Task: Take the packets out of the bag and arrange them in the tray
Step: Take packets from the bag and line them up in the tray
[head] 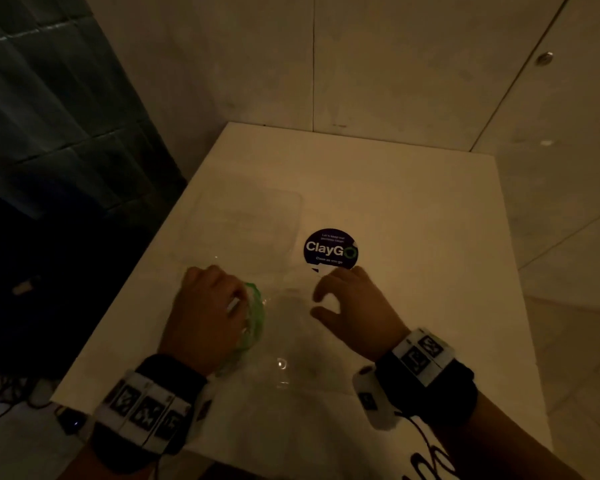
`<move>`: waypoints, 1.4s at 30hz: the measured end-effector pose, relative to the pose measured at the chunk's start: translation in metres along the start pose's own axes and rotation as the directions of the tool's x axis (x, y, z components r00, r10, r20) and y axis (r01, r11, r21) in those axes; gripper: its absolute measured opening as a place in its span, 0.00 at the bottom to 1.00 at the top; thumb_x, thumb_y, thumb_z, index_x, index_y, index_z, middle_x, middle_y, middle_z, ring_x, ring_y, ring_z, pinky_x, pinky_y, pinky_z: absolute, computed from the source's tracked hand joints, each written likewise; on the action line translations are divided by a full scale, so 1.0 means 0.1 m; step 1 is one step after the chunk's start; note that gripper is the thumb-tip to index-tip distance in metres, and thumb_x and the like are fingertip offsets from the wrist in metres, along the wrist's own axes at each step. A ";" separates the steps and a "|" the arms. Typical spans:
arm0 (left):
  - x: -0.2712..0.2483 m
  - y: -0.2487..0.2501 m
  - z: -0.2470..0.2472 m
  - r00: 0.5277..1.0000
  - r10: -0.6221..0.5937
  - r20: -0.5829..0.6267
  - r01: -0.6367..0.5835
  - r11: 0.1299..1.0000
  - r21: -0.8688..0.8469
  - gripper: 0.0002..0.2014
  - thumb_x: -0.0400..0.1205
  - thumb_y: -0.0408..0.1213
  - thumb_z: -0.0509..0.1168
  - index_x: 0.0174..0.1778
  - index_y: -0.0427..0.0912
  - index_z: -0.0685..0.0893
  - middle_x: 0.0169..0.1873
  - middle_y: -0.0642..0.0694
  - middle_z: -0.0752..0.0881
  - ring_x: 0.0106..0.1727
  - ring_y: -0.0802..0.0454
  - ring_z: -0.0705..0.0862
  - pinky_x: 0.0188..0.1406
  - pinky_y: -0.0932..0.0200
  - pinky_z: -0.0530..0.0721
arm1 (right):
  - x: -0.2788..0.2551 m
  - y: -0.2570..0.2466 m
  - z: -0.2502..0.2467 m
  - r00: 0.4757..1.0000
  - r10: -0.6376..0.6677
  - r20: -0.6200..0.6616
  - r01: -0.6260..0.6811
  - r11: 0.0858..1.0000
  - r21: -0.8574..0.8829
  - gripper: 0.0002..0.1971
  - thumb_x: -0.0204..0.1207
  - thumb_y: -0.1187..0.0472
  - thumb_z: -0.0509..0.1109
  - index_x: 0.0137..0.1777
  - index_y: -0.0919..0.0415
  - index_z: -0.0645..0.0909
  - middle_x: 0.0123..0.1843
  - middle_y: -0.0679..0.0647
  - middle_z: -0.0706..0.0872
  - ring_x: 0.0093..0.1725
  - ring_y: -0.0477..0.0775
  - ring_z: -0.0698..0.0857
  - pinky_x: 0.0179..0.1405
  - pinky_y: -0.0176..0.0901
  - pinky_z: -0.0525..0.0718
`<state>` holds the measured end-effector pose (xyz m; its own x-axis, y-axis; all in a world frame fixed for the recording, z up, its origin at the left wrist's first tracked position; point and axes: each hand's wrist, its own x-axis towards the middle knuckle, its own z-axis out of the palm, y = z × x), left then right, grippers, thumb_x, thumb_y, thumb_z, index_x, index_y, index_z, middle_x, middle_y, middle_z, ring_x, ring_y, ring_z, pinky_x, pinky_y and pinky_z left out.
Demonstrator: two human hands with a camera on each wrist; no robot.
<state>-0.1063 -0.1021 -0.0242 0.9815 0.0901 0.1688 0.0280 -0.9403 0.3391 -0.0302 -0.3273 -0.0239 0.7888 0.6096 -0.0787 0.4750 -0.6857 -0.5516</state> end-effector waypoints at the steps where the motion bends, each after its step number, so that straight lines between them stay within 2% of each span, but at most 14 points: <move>1: -0.04 -0.12 -0.03 0.999 -0.042 0.019 0.041 0.997 0.062 0.05 0.71 0.41 0.63 0.35 0.45 0.83 0.36 0.47 0.79 0.43 0.44 0.72 0.42 0.48 0.76 | 0.07 -0.15 0.04 0.997 -0.079 0.014 0.079 0.997 0.013 0.09 0.77 0.50 0.68 0.56 0.49 0.81 0.56 0.45 0.81 0.55 0.47 0.69 0.55 0.42 0.72; 5: -0.19 -0.36 -0.06 0.979 -0.158 0.130 0.127 0.968 0.216 0.09 0.63 0.42 0.79 0.33 0.47 0.87 0.38 0.46 0.76 0.46 0.43 0.70 0.33 0.52 0.76 | 0.40 -0.65 0.34 0.965 -0.249 0.084 0.255 0.963 -0.082 0.12 0.77 0.55 0.67 0.59 0.49 0.84 0.55 0.51 0.79 0.58 0.55 0.70 0.55 0.46 0.74; 8: -0.19 -0.34 -0.06 0.974 -0.150 0.171 0.100 0.957 0.272 0.12 0.67 0.53 0.74 0.39 0.50 0.86 0.41 0.49 0.69 0.49 0.43 0.70 0.38 0.53 0.69 | 0.54 -0.86 0.51 0.951 -0.278 0.136 0.304 0.921 -0.244 0.14 0.74 0.53 0.68 0.59 0.47 0.84 0.55 0.54 0.74 0.59 0.60 0.67 0.55 0.54 0.75; 10: -0.19 -0.31 -0.05 0.963 -0.193 0.187 0.134 0.948 0.290 0.14 0.71 0.55 0.70 0.46 0.51 0.84 0.45 0.49 0.69 0.54 0.43 0.70 0.44 0.51 0.72 | 0.59 -0.94 0.61 0.941 -0.298 0.159 0.334 0.888 -0.317 0.16 0.73 0.52 0.68 0.62 0.45 0.82 0.57 0.54 0.73 0.61 0.61 0.65 0.55 0.54 0.70; 13: -0.18 -0.31 -0.05 0.949 -0.240 0.204 0.169 0.934 0.314 0.13 0.77 0.52 0.64 0.55 0.53 0.80 0.53 0.47 0.71 0.58 0.44 0.69 0.52 0.50 0.75 | 0.63 -0.99 0.75 0.934 -0.313 0.172 0.357 0.829 -0.430 0.16 0.74 0.55 0.67 0.61 0.55 0.82 0.63 0.56 0.73 0.66 0.64 0.66 0.58 0.56 0.69; 16: -0.18 -0.36 -0.05 0.947 -0.214 0.238 0.144 0.949 0.281 0.12 0.80 0.44 0.60 0.59 0.55 0.79 0.55 0.47 0.70 0.57 0.43 0.68 0.48 0.52 0.71 | 0.66 -0.98 0.82 0.942 -0.297 0.155 0.335 0.821 -0.463 0.14 0.72 0.54 0.69 0.56 0.55 0.86 0.59 0.55 0.76 0.63 0.64 0.70 0.56 0.56 0.71; 22: -0.12 -0.50 -0.02 0.957 -0.086 0.279 0.013 0.967 0.255 0.18 0.77 0.39 0.63 0.63 0.57 0.79 0.52 0.45 0.72 0.55 0.42 0.69 0.42 0.54 0.64 | 0.62 -0.87 0.61 0.981 -0.162 0.108 0.179 0.970 -0.166 0.13 0.78 0.51 0.66 0.59 0.47 0.85 0.59 0.51 0.78 0.61 0.57 0.68 0.59 0.52 0.73; 27: -0.02 -0.53 -0.04 0.964 0.008 0.265 -0.055 0.984 0.170 0.11 0.72 0.37 0.71 0.49 0.46 0.87 0.47 0.43 0.78 0.52 0.39 0.74 0.39 0.50 0.74 | 0.59 -0.76 0.52 0.984 -0.096 0.151 0.087 0.994 0.064 0.12 0.80 0.55 0.66 0.59 0.53 0.87 0.57 0.52 0.86 0.58 0.57 0.76 0.59 0.45 0.73; 29: 0.01 -0.57 -0.07 0.961 -0.015 0.276 -0.013 0.995 0.100 0.07 0.72 0.35 0.71 0.45 0.44 0.87 0.49 0.45 0.80 0.54 0.41 0.73 0.47 0.49 0.77 | 0.58 -0.74 0.50 0.993 -0.023 0.114 0.002 0.982 0.187 0.12 0.80 0.57 0.67 0.59 0.55 0.87 0.59 0.52 0.88 0.60 0.55 0.79 0.62 0.40 0.74; 32: 0.04 -0.61 -0.15 0.960 -0.084 0.267 0.130 0.978 -0.160 0.07 0.72 0.31 0.72 0.39 0.48 0.84 0.47 0.52 0.82 0.53 0.54 0.73 0.49 0.65 0.71 | 0.55 -0.70 0.48 0.994 0.051 0.094 -0.081 0.933 0.352 0.11 0.79 0.59 0.68 0.58 0.59 0.88 0.58 0.53 0.89 0.57 0.49 0.84 0.57 0.31 0.72; 34: 0.05 -0.60 -0.21 0.946 -0.207 0.247 0.293 0.875 -0.386 0.06 0.73 0.28 0.71 0.37 0.44 0.84 0.44 0.54 0.87 0.48 0.65 0.80 0.46 0.73 0.73 | 0.55 -0.67 0.48 0.995 0.063 0.079 -0.091 0.894 0.439 0.10 0.79 0.61 0.68 0.54 0.62 0.88 0.50 0.53 0.90 0.47 0.43 0.84 0.51 0.32 0.74; 36: 0.06 -0.58 -0.25 0.902 -0.355 0.245 0.428 0.667 -0.609 0.05 0.75 0.25 0.68 0.36 0.37 0.81 0.39 0.46 0.91 0.43 0.60 0.87 0.43 0.69 0.80 | 0.54 -0.65 0.47 0.992 0.099 0.083 -0.128 0.839 0.529 0.07 0.79 0.62 0.67 0.48 0.61 0.87 0.38 0.49 0.87 0.34 0.35 0.80 0.41 0.31 0.76; 40: 0.06 -0.43 -0.33 0.821 -0.512 0.253 0.460 0.331 -0.824 0.07 0.78 0.24 0.62 0.39 0.41 0.77 0.28 0.39 0.87 0.36 0.40 0.87 0.43 0.46 0.87 | 0.52 -0.60 0.42 0.976 0.190 0.110 -0.204 0.606 0.769 0.08 0.78 0.67 0.67 0.39 0.56 0.82 0.37 0.56 0.85 0.36 0.52 0.81 0.33 0.41 0.80; 42: 0.04 -0.31 -0.35 0.801 -0.534 0.270 0.450 0.239 -0.861 0.11 0.80 0.25 0.60 0.46 0.49 0.77 0.29 0.40 0.84 0.33 0.42 0.85 0.32 0.49 0.88 | 0.47 -0.59 0.36 0.968 0.202 0.152 -0.229 0.443 0.867 0.07 0.77 0.69 0.68 0.40 0.59 0.82 0.35 0.56 0.83 0.33 0.52 0.79 0.26 0.41 0.78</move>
<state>-0.1096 -0.0610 -0.0013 0.8224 0.4858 -0.2961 0.2853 0.0982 0.9534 -0.0351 -0.2440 -0.0251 0.7996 0.5122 -0.3135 -0.3079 -0.0986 -0.9463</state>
